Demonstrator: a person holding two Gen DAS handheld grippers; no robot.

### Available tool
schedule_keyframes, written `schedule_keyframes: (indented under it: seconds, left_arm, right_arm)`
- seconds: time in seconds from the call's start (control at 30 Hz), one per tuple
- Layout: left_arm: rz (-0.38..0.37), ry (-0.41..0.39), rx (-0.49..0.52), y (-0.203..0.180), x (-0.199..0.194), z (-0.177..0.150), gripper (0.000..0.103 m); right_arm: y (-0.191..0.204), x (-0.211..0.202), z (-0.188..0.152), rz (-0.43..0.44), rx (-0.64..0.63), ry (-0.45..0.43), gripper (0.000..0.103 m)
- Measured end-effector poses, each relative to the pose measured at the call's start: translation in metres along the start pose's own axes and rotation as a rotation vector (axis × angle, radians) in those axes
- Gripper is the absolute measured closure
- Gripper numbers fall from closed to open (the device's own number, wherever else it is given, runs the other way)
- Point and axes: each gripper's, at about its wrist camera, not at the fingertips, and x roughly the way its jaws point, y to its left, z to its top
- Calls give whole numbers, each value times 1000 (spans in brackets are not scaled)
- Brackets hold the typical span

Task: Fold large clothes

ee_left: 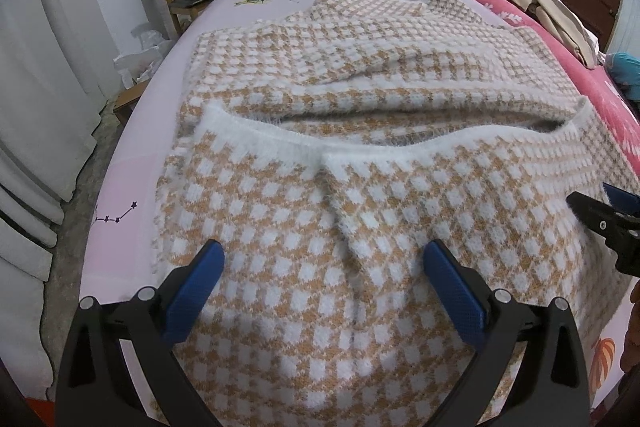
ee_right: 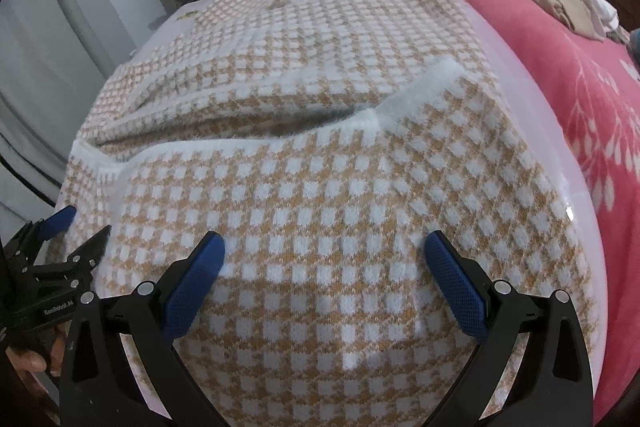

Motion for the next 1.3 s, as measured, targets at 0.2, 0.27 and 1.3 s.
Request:
schedule_keyframes:
  seconds: [0.2,0.27,1.3]
  left_arm:
    - [-13,-11,4,2,-1,-2,4]
    - [-19,-12,9,3,-1,-2,4]
    - [-11,-209,109,-8,-23,154,4]
  right_arm:
    - [-1,0,-3,6,-12,-3,8]
    - [-2,-1,-4,8,-10,4,8]
    - [-66,-47,149,189,-5,-48,8]
